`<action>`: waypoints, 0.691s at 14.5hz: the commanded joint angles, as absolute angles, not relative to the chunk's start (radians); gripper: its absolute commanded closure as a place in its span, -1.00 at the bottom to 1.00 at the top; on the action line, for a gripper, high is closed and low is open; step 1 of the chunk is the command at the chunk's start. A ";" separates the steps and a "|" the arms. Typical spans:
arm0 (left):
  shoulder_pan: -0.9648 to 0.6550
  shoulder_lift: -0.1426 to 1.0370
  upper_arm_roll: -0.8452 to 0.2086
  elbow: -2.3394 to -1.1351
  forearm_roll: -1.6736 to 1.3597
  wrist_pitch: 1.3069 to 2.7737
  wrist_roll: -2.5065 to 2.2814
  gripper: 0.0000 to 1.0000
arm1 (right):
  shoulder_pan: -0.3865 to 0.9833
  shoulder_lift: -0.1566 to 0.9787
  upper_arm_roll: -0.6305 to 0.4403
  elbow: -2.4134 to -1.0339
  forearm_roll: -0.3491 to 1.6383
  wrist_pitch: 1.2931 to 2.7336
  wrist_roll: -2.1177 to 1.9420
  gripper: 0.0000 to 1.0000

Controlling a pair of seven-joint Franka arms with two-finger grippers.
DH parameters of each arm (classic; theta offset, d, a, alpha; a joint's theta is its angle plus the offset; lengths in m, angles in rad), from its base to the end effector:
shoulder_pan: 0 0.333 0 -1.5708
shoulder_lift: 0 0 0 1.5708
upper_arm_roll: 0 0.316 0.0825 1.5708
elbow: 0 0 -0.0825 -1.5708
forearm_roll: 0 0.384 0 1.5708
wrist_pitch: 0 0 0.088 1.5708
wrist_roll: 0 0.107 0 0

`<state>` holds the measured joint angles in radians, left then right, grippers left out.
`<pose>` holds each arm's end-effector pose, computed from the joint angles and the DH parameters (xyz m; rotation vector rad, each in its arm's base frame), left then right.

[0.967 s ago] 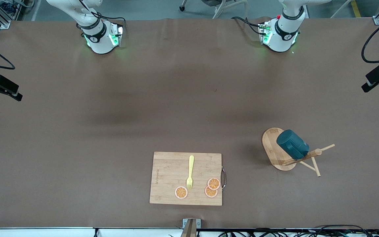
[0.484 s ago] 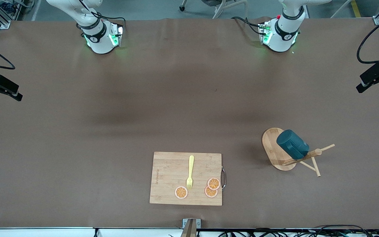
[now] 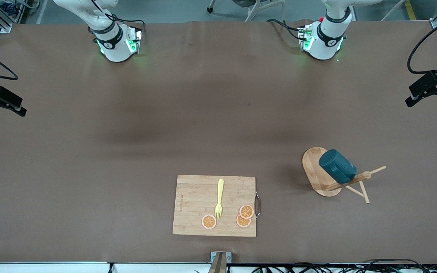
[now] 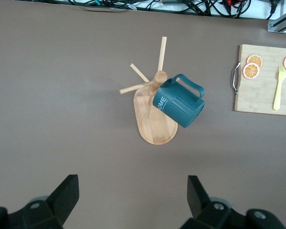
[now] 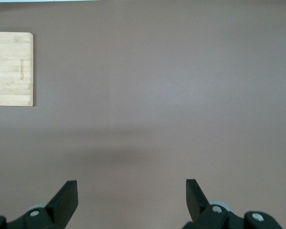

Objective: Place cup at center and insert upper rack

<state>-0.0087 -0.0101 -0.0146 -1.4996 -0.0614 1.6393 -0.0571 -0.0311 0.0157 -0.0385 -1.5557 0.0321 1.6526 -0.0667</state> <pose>0.5580 -0.0192 0.6707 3.0656 0.0512 0.2261 0.5667 -0.0361 0.6305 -3.1130 0.0065 -0.1295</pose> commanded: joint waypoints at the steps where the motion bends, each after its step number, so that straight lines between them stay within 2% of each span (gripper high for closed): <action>1: -0.011 -0.012 -0.023 -1.500 -0.049 1.644 -0.040 -1.00 | -0.026 0.017 -0.038 -1.552 0.021 1.652 -0.058 -1.00; 10: -0.011 0.006 -0.029 -1.505 -0.048 1.640 -0.045 -1.00 | -0.012 0.017 -0.038 -1.552 0.021 1.651 -0.060 -1.00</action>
<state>-0.0087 0.0028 -0.0271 -1.5045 -0.0613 1.6392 -0.0571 -0.0276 0.0157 -0.0378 -1.5557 0.0321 1.6528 -0.0667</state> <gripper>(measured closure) 0.000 0.000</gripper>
